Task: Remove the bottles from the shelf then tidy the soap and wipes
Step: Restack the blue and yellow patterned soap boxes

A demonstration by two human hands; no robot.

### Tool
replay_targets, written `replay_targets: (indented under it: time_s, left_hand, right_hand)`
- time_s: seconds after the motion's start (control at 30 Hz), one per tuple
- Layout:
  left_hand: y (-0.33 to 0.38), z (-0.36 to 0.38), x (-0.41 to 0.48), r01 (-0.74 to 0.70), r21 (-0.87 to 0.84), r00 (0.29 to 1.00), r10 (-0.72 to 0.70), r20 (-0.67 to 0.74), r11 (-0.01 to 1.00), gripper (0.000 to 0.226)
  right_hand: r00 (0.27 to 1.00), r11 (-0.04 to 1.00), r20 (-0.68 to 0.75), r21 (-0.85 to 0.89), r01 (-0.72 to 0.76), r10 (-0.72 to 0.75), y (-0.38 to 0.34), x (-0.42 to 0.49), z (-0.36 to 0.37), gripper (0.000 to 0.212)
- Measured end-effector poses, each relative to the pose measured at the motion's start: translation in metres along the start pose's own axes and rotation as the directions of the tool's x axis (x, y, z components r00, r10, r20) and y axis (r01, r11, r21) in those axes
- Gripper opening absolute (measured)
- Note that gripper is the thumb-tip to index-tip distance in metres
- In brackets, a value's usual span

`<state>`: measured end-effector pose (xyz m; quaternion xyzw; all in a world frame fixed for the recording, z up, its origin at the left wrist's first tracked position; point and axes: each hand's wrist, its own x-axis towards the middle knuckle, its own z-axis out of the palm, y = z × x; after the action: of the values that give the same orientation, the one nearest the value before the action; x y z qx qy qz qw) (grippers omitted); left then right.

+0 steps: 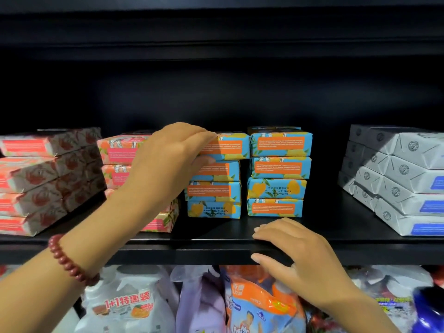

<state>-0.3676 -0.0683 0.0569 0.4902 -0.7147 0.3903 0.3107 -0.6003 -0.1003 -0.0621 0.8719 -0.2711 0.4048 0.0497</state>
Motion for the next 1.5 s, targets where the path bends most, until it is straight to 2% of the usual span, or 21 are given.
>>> replay_targets:
  time_s: [0.2,0.27,0.33,0.37,0.43,0.5,0.57,0.67,0.77,0.87,0.97,1.07,1.1,1.13,1.2,1.23,1.27,1.33,1.4,1.5]
  left_hand:
    - [-0.002,0.003,-0.001,0.02,0.045,1.0,-0.019,-0.018,0.999,0.036]
    - [0.001,0.004,-0.004,-0.03,0.116,0.997,0.038,-0.067,0.993,0.026]
    - [0.01,0.005,-0.015,-0.103,0.148,0.979,0.126,-0.162,0.984,0.018]
    - [0.018,0.006,-0.023,-0.123,0.106,0.97,0.143,-0.199,0.987,0.017]
    - [0.036,0.011,-0.043,-0.112,-0.051,0.972,0.098,-0.215,0.992,0.016]
    - [0.049,0.024,-0.066,-0.036,-0.211,0.993,0.011,-0.12,0.977,0.019]
    - [0.056,0.038,-0.085,0.054,-0.303,0.998,-0.058,-0.002,0.951,0.025]
    - [0.061,0.048,-0.098,0.117,-0.304,0.993,-0.105,0.056,0.946,0.03]
    - [0.063,0.047,-0.099,0.165,-0.325,0.986,-0.148,0.077,0.931,0.03]
    - [0.062,0.047,-0.099,0.202,-0.341,0.979,-0.179,0.1,0.918,0.03]
    - [0.062,0.046,-0.099,0.232,-0.35,0.972,-0.201,0.125,0.907,0.032]
    - [0.065,0.04,-0.096,0.257,-0.407,0.966,-0.237,0.099,0.876,0.036]
    - [0.068,0.036,-0.092,0.298,-0.487,0.952,-0.293,0.09,0.821,0.037]
    - [0.071,0.031,-0.086,0.365,-0.605,0.918,-0.38,0.11,0.708,0.037]
    - [0.077,0.017,-0.069,0.481,-0.816,0.811,-0.516,0.276,0.32,0.035]
    - [0.079,0.011,-0.06,0.503,-0.852,0.772,-0.519,0.368,0.143,0.035]
    - [0.079,0.007,-0.054,0.522,-0.852,0.753,-0.492,0.437,0.042,0.035]
    - [0.079,0.0,-0.048,0.533,-0.844,0.756,-0.417,0.505,-0.058,0.032]
    - [0.081,-0.005,-0.049,0.5,-0.86,0.777,-0.384,0.498,-0.104,0.026]
    - [0.079,-0.003,-0.057,0.445,-0.894,0.802,-0.421,0.424,-0.052,0.026]
  right_hand:
    - [1.0,1.0,0.029,-0.007,0.011,-0.011,-0.001,0.0,-0.001,0.034]
    - [1.0,1.0,0.016,0.024,0.019,-0.019,0.0,0.002,-0.001,0.033]
    - [0.998,0.99,-0.067,0.144,0.011,-0.001,-0.001,0.008,-0.004,0.03]
    - [0.99,0.984,-0.143,0.175,0.024,0.002,-0.001,0.013,-0.009,0.028]
    - [0.951,0.993,-0.308,0.099,0.059,-0.026,0.002,0.031,-0.023,0.026]
    - [0.918,0.999,-0.395,-0.028,0.031,-0.04,0.011,0.053,-0.039,0.033]
    - [0.936,0.991,-0.353,-0.126,-0.046,-0.002,0.022,0.072,-0.051,0.052]
    - [0.982,0.968,-0.15,-0.203,-0.146,0.116,0.037,0.088,-0.051,0.073]
    - [0.981,0.968,-0.153,-0.204,-0.148,0.118,0.039,0.093,-0.049,0.065]
    - [0.954,0.962,-0.295,-0.238,-0.129,0.055,0.03,0.09,-0.045,0.052]
    - [0.889,0.922,-0.448,-0.378,-0.088,-0.099,0.024,0.081,-0.043,0.033]
    - [0.831,0.909,-0.498,-0.416,0.022,-0.248,0.019,0.063,-0.043,0.024]
    - [0.806,0.906,-0.511,-0.416,0.069,-0.297,0.016,0.056,-0.042,0.022]
    - [0.78,0.898,-0.52,-0.425,0.117,-0.348,0.012,0.049,-0.041,0.02]
    - [0.728,0.87,-0.524,-0.446,0.207,-0.442,0.004,0.04,-0.036,0.017]
    - [0.705,0.858,-0.523,-0.451,0.248,-0.479,0.001,0.037,-0.033,0.017]
    - [0.687,0.846,-0.52,-0.452,0.283,-0.507,-0.003,0.035,-0.03,0.018]
    - [0.67,0.827,-0.501,-0.442,0.346,-0.548,-0.009,0.034,-0.025,0.022]
    - [0.692,0.826,-0.462,-0.405,0.392,-0.555,-0.012,0.031,-0.023,0.023]
    - [0.819,0.884,-0.34,-0.249,0.396,-0.462,-0.016,0.028,-0.03,0.033]
